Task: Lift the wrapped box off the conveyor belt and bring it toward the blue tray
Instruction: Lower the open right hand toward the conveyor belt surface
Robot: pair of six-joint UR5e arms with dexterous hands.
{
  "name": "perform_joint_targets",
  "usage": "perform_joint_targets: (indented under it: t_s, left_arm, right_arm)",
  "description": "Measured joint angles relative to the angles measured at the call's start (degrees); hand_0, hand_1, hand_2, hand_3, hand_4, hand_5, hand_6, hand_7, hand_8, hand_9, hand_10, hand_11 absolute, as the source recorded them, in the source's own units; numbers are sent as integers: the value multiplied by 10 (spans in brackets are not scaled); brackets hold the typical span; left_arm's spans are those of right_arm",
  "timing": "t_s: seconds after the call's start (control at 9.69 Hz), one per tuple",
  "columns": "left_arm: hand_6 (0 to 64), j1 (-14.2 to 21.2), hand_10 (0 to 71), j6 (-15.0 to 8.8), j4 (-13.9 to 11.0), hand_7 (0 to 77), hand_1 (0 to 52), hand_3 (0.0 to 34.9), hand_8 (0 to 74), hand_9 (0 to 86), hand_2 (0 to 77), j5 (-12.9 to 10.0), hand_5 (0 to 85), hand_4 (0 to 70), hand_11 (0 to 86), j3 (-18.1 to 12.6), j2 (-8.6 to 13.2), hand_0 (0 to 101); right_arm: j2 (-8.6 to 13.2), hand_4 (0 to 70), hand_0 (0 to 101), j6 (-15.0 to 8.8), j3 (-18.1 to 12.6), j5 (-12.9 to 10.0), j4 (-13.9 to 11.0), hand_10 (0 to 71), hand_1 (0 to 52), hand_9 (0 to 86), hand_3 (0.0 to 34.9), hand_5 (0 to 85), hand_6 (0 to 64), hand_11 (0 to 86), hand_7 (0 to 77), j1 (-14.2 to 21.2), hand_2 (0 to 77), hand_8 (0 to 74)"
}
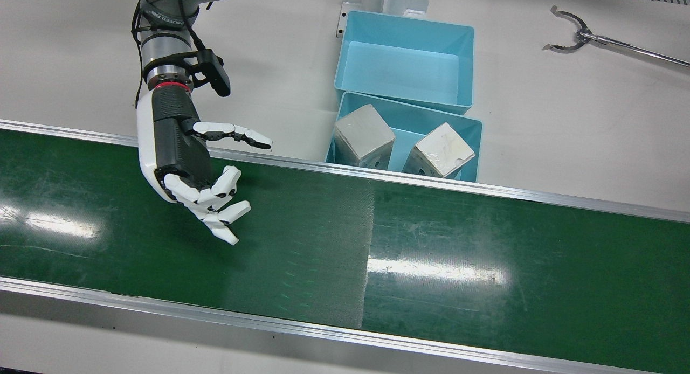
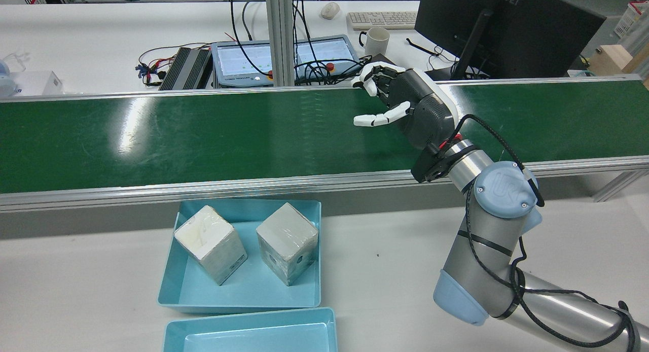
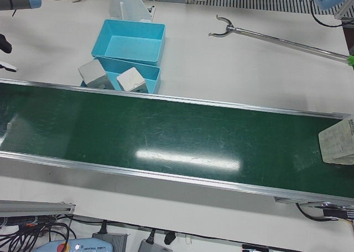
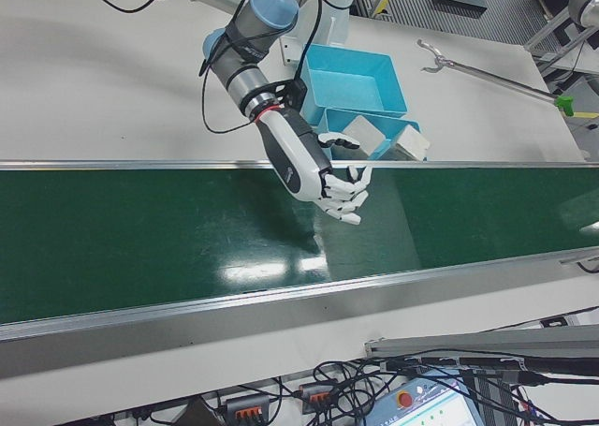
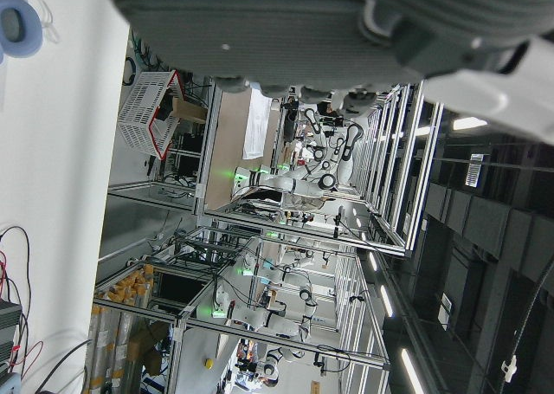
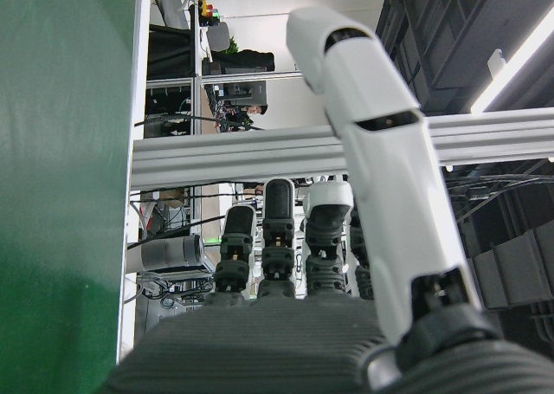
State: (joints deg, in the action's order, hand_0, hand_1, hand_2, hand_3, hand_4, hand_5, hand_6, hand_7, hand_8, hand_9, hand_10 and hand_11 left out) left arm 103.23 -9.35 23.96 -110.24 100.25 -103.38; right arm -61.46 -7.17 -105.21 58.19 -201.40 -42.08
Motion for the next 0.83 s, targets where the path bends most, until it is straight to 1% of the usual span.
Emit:
perform_joint_targets:
  t_s: [0.1,0.21,0.31,0.41,0.52,0.62,0.72,0.83]
  left_arm:
    - [5,0,5,0,0,5,0,0,11,5,5,0,11,0,5,0,0,0]
    - [5,0,5,0,0,5,0,0,11,5,11,0,11,0,5,0,0,0]
    - [5,0,5,0,0,5,0,0,11,5,5,0,11,0,5,0,0,0]
    - [5,0,5,0,0,5,0,0,11,5,5,0,11,0,5,0,0,0]
    - [5,0,5,0,0,5,0,0,5,5,11,0,11,0,5,0,0,0]
    - [5,0,5,0,0,5,0,0,11,5,11,0,11,0,5,0,0,0]
    - [5,0,0,0,0,5,0,0,11,5,5,0,11,0,5,0,0,0]
    - [5,0,0,0,0,5,0,0,11,5,5,0,11,0,5,0,0,0]
  right_arm:
    - [-3,398,635,1,10,4,0,191,245,425,8,480,415,114,551,-10,109,278]
    - [-1,338,560,1,14,7,1,136,196,295,4,393,382,240,638,-10,256,169]
    - [3,338,560,1,17,8,2,136,196,295,4,393,382,240,638,-7,256,169]
    - [10,153,505,1,19,9,4,0,153,49,4,218,224,22,475,-3,44,49]
    - [19,125,487,1,24,9,4,11,104,33,12,120,120,16,382,-1,27,22]
    - [27,136,486,2,30,13,4,0,131,38,16,180,55,16,267,0,22,22]
    - [33,136,486,3,34,16,4,0,131,38,16,180,55,16,267,0,22,22]
    - [37,153,486,5,37,18,4,0,131,65,10,185,104,11,267,0,33,55]
